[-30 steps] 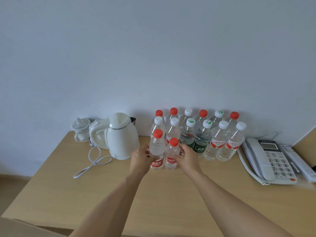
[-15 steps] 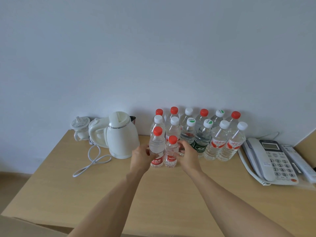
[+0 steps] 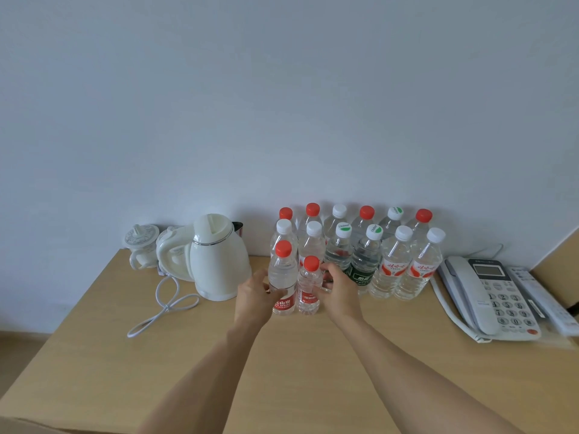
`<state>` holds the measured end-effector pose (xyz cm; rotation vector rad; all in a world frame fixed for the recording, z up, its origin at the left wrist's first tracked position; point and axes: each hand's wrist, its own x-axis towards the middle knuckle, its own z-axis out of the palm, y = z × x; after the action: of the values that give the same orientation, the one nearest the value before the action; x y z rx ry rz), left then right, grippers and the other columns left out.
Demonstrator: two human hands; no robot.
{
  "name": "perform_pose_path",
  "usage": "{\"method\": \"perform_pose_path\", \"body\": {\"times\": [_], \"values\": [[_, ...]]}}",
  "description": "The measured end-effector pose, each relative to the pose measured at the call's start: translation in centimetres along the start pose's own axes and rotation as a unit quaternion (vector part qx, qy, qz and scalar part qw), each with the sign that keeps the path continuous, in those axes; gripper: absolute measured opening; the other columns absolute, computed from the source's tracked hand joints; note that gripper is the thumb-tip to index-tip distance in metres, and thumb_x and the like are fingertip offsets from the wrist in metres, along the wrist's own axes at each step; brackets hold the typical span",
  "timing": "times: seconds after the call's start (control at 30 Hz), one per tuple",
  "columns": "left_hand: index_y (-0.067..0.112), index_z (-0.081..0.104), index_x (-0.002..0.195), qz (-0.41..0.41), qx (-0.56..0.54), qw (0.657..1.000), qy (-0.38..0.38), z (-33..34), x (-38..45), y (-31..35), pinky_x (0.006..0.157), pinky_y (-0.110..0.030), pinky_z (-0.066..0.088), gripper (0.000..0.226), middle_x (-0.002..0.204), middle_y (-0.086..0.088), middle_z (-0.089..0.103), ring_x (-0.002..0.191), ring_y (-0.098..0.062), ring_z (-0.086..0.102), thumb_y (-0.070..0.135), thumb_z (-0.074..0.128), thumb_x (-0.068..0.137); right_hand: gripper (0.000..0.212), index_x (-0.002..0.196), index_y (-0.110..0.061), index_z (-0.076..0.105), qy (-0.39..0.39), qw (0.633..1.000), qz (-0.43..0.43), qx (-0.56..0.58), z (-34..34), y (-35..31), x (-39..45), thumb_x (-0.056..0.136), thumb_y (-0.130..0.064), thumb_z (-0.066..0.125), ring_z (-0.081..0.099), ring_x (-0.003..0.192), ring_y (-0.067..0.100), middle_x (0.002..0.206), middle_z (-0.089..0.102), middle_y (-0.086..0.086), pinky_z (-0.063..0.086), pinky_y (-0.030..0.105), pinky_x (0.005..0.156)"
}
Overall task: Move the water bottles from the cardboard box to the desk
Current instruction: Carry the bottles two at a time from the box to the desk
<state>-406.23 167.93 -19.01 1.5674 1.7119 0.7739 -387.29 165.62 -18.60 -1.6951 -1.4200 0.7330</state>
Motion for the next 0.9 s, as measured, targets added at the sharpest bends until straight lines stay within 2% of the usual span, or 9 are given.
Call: {"method": "perform_pose_path", "body": {"times": [0.1,0.23,0.37,0.43,0.53,0.63,0.73,0.9], "values": [[0.019,0.064,0.126,0.006,0.004,1.0,-0.003,-0.2,0.0,-0.2,0.057,-0.022,0.043,0.046,0.086,0.0,0.071,0.08,-0.014,0.063,0.021,0.081,0.084,0.05,0.127,-0.014,0.06,-0.003,1.0,0.006,-0.001,-0.1,0.0,0.0,0.082,-0.014,0.083,0.066,0.101,0.017,0.107,0.067,0.003,0.049,0.021,0.083],[0.019,0.064,0.125,0.019,0.023,1.0,-0.01,-0.3,0.0,-0.2,0.055,-0.018,0.041,0.046,0.085,0.003,0.068,0.076,-0.007,0.06,0.024,0.08,0.083,0.051,0.126,-0.014,0.06,-0.003,1.0,0.01,0.001,-0.2,0.0,0.0,0.081,-0.016,0.084,0.066,0.098,0.016,0.106,0.066,0.003,0.044,0.01,0.074],[0.023,0.062,0.125,0.027,0.03,0.999,0.003,-0.6,0.0,0.3,0.061,-0.021,0.041,0.057,0.092,0.006,0.064,0.086,-0.012,0.06,0.039,0.085,0.075,0.05,0.124,-0.014,0.061,-0.007,1.0,0.01,-0.001,-0.2,-0.1,0.0,0.08,-0.019,0.085,0.067,0.1,0.017,0.107,0.068,0.002,0.052,0.025,0.085],[0.024,0.063,0.122,0.042,0.03,0.999,0.012,-0.8,0.2,0.5,0.062,-0.021,0.041,0.057,0.089,0.011,0.063,0.086,-0.011,0.061,0.041,0.087,0.072,0.049,0.122,-0.014,0.061,-0.01,1.0,0.011,0.0,-0.3,-0.1,0.1,0.08,-0.021,0.085,0.067,0.1,0.016,0.107,0.068,0.001,0.054,0.03,0.089],[0.025,0.064,0.118,0.052,0.031,0.998,0.005,-0.9,0.6,0.6,0.06,-0.017,0.043,0.054,0.085,0.014,0.064,0.083,-0.008,0.064,0.037,0.088,0.072,0.049,0.12,-0.014,0.061,-0.013,1.0,0.012,0.006,-0.3,-0.1,0.1,0.08,-0.023,0.086,0.067,0.101,0.016,0.107,0.069,0.0,0.054,0.031,0.09],[0.024,0.064,0.119,0.053,0.03,0.998,-0.001,-0.9,1.0,0.3,0.069,-0.023,0.048,0.053,0.094,0.008,0.071,0.086,-0.01,0.066,0.032,0.089,0.073,0.047,0.121,-0.013,0.061,-0.016,1.0,0.011,0.002,-0.3,-0.1,0.2,0.08,-0.021,0.085,0.067,0.102,0.016,0.109,0.069,0.001,0.054,0.031,0.09],[0.023,0.063,0.119,0.051,0.025,0.998,-0.002,-0.8,1.0,0.2,0.071,-0.025,0.048,0.052,0.1,0.003,0.074,0.086,-0.011,0.067,0.031,0.089,0.074,0.05,0.122,-0.014,0.061,-0.017,1.0,0.013,0.006,-0.4,-0.1,0.3,0.08,-0.024,0.086,0.066,0.101,0.016,0.109,0.069,0.001,0.053,0.03,0.09],[0.023,0.063,0.116,0.042,0.02,0.999,0.005,-0.8,0.6,0.5,0.06,-0.018,0.041,0.05,0.091,0.008,0.068,0.085,-0.011,0.065,0.032,0.088,0.074,0.05,0.122,-0.015,0.061,-0.022,1.0,0.02,0.001,-0.4,-0.1,0.4,0.08,-0.025,0.086,0.067,0.099,0.016,0.108,0.068,0.002,0.055,0.033,0.089]]}}
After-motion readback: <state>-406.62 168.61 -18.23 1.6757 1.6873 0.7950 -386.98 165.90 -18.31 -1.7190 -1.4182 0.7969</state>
